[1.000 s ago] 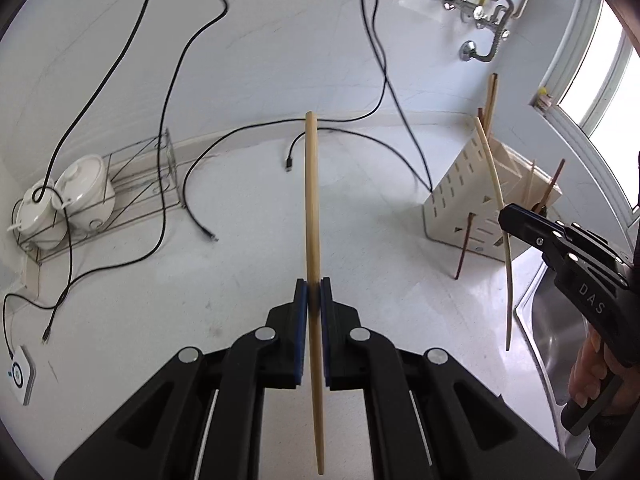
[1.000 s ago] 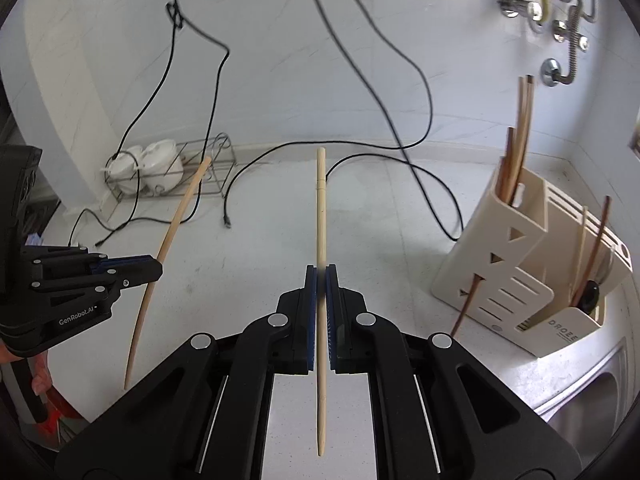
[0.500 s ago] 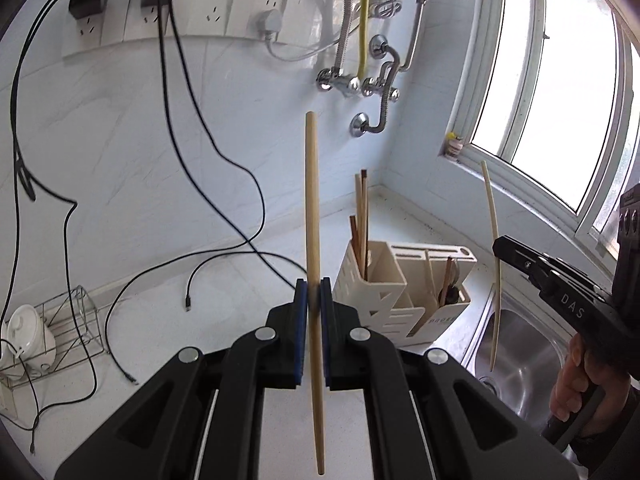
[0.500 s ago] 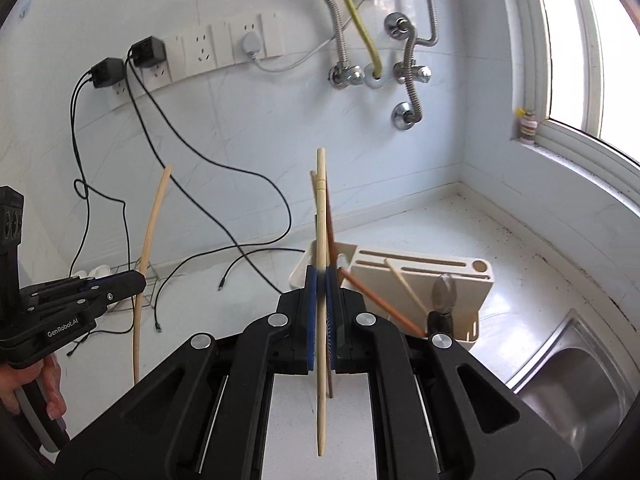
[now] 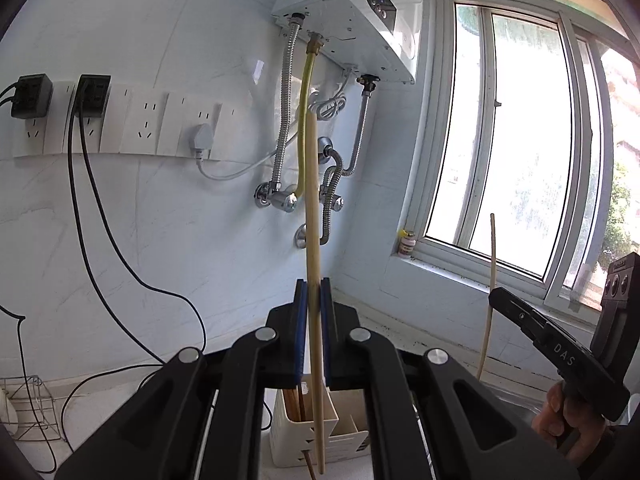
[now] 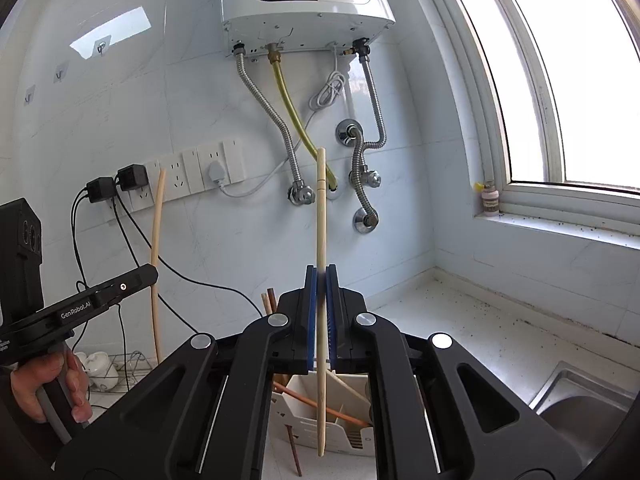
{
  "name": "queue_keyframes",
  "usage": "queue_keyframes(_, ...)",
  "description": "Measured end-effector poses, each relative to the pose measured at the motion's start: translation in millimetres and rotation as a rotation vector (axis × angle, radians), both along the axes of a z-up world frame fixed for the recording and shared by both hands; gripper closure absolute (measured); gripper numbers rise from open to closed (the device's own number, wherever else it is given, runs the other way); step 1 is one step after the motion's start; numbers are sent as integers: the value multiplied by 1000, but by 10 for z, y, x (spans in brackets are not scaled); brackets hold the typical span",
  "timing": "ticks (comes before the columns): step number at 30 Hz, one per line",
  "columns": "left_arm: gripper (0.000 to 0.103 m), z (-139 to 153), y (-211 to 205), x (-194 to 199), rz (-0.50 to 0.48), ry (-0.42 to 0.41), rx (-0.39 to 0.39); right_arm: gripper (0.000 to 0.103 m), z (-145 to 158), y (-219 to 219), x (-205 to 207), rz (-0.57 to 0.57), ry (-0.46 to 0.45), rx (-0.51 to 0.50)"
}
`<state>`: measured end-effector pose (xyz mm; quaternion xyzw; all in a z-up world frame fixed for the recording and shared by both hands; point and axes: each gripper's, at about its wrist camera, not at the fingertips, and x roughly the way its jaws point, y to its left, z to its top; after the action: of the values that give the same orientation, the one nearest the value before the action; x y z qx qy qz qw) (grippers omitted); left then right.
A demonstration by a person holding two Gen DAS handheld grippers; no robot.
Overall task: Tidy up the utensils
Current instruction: 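Lower both pale chopsticks into the holder slots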
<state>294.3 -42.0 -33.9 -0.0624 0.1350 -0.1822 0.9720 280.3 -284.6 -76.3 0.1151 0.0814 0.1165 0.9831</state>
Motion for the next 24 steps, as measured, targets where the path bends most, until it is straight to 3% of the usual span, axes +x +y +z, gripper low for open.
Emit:
queue_keyframes(6,97,39,-60,135,8,-57,-53,99,21,-191,91,-51,-67,15)
queue_keyframes(11,97,-18,-35,321,36,-36,-117,99,-35,-279,242,-54,-73,-1)
queue_keyframes(14,97,-79,-50,405,40,-64,-125,99,-115,-280,342,-50,-71,-35)
queue_keyframes(24,97,-377,-107,605,49,-104,-125,99,-546,-360,592,-53,-47,-10)
